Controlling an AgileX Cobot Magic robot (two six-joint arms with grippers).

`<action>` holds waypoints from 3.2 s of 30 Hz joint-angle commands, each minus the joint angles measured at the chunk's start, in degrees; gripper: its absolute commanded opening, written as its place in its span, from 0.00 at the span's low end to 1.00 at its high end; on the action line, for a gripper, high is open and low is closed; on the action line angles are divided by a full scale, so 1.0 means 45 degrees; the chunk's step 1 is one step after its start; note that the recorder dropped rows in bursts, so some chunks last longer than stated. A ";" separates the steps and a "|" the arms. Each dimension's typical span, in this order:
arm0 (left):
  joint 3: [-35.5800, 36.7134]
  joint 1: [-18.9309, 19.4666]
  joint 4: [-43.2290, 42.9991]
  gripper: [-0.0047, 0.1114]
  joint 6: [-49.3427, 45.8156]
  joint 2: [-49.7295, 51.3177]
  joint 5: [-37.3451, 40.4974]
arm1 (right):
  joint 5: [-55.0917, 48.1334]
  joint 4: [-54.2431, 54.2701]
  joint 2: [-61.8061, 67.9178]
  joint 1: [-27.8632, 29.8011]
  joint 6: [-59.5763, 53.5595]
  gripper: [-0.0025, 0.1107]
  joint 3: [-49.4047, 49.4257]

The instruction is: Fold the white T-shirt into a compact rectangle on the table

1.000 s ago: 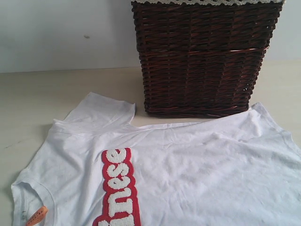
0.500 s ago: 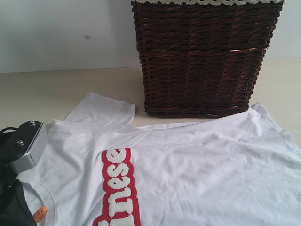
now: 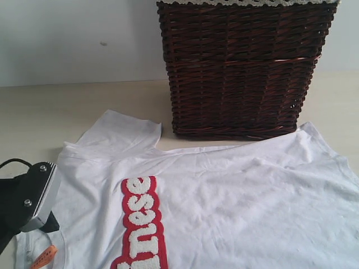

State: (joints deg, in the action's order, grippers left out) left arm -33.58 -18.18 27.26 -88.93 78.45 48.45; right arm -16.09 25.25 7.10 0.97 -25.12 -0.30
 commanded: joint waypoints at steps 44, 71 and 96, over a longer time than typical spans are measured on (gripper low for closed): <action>0.0062 -0.0022 -0.1829 0.93 0.1673 0.3186 -0.2889 | 0.0168 0.0412 -0.0088 -0.0005 -0.0020 0.28 0.0067; 0.0062 -0.0022 -0.1829 0.93 0.1675 0.3186 -0.2915 | 0.1489 0.3734 1.4795 -0.0005 -0.2708 0.28 -0.6723; 0.0062 -0.0022 -0.1854 0.93 0.1675 0.3186 -0.2941 | -1.0020 -0.5004 1.8322 0.3296 -1.8105 0.68 -1.1552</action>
State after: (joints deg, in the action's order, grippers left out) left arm -33.37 -18.18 18.42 -81.56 92.70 35.37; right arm -61.90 3.05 88.40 15.45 -105.23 -51.76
